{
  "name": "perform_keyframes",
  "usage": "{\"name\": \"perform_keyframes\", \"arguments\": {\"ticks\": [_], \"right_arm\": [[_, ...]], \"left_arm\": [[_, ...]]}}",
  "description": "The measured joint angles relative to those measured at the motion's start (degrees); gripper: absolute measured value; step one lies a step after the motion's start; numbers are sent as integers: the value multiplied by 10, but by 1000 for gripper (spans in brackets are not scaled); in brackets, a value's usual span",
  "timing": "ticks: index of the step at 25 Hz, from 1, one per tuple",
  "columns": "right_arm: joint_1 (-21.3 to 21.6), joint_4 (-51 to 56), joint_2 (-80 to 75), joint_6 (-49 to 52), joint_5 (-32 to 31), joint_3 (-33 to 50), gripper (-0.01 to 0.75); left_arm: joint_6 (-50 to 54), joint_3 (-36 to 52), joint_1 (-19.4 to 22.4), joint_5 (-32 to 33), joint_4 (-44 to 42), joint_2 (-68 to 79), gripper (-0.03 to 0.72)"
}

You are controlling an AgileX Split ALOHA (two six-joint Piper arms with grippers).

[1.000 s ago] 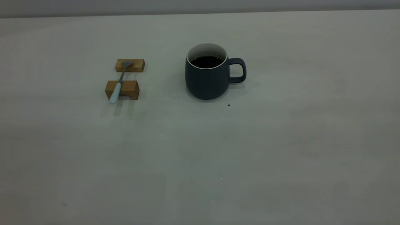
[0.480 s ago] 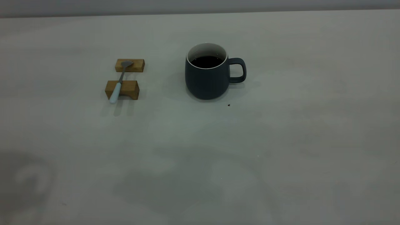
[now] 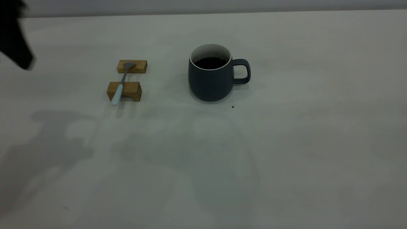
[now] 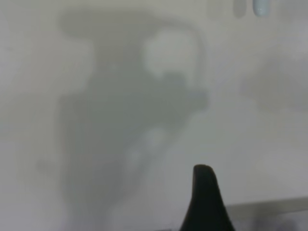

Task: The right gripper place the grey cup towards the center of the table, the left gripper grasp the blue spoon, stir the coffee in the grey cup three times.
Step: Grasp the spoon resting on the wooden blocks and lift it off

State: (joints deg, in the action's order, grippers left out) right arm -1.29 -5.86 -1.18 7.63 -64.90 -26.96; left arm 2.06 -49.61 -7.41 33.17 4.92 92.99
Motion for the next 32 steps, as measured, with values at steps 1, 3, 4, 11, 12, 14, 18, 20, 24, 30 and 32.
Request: {"name": "perform_keyframes", "arguments": {"ticks": [1,3,4,11,12,14,18,20,24,30,32], "right_arm": [[0,0,0,0,0,0,541],[0,0,0,0,0,0,541],[0,0,0,0,0,0,541],[0,0,0,0,0,0,541],[0,0,0,0,0,0,541],[0,0,0,0,0,0,541],[0,0,0,0,0,0,541],[0,0,0,0,0,0,541],[0,0,0,0,0,0,541],[0,0,0,0,0,0,541],[0,0,0,0,0,0,541]], "left_arm": [[13,-13,-10,-6,-8,27,593],[36,-47,-25,-14,-27,78,593],[47,-62,-31,-16,-34,104,593],[62,-175,-64,-19,-39,255,593],[62,-191,-68,-19,-39,273,593],[62,-218,-70,-18,-39,300,593],[62,-256,-70,-15,-39,339,593],[62,-270,-70,-14,-39,354,593],[62,-288,-70,-14,-39,385,593],[71,-298,-73,-29,-39,414,593],[72,-299,-73,-33,-39,420,593]]}}
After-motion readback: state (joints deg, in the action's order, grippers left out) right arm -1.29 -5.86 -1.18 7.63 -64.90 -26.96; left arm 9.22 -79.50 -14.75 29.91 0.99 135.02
